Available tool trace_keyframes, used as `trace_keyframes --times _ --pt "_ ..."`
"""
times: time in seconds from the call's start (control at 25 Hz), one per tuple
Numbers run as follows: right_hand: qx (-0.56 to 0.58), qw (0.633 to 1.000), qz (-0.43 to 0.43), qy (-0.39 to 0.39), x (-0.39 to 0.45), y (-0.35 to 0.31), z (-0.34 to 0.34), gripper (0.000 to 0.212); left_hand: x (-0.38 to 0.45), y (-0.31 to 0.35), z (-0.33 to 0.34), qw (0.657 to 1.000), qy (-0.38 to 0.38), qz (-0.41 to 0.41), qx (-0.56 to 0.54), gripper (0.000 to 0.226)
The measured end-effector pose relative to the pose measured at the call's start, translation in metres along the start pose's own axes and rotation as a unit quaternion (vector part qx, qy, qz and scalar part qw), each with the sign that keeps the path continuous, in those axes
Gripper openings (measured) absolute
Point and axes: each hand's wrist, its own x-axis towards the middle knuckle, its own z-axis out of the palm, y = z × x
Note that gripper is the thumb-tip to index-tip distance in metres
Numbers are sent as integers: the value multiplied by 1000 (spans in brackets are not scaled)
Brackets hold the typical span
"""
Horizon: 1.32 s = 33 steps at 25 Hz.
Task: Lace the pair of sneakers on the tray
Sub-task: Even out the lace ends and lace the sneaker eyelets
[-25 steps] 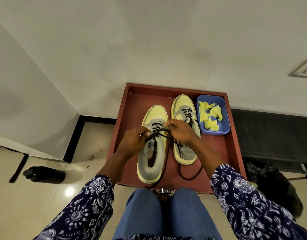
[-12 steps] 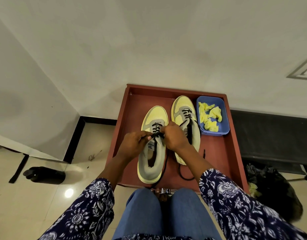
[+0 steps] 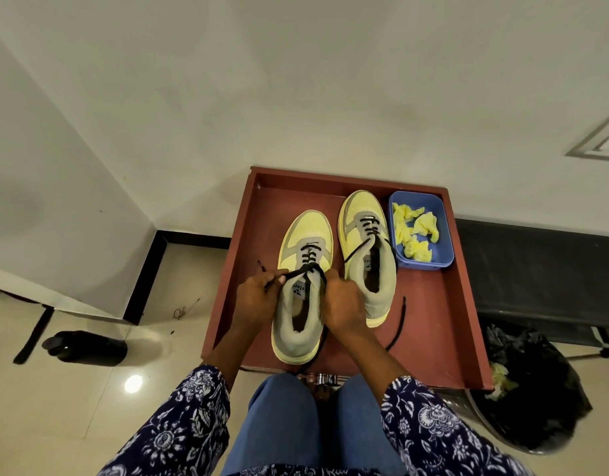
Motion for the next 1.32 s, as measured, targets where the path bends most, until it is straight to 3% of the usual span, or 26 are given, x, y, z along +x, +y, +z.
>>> trace_keyframes --times 0.2,0.4,0.52,0.72,0.84,0.96,1.04,1.2,1.32 --pt "75 996 -13 36 -4 4 4 22 -3 -18 8 972 44 -204 -111 22" --pt "76 997 23 16 -9 2 9 25 -6 -23 7 962 46 -257 -76 26" --pt "94 994 46 28 -12 2 6 25 -12 -16 5 970 30 -233 -57 24" --pt "92 994 39 36 -18 -1 10 24 -18 -4 3 995 56 -78 7 38" --pt "175 982 61 23 -21 -5 11 26 -18 2 -2 998 58 -15 -13 45" --pt "264 959 98 18 -23 -11 11 48 -25 6 -6 994 -23 -25 -103 42" --pt "264 960 91 -4 -23 -11 15 61 -31 7 -5 993 -62 -30 -91 46" --pt "256 963 74 -41 -22 -9 19 61 -28 15 -1 996 -57 -25 59 43" --pt "277 953 96 -72 -23 -8 18 62 -25 21 5 991 -40 -60 109 31"
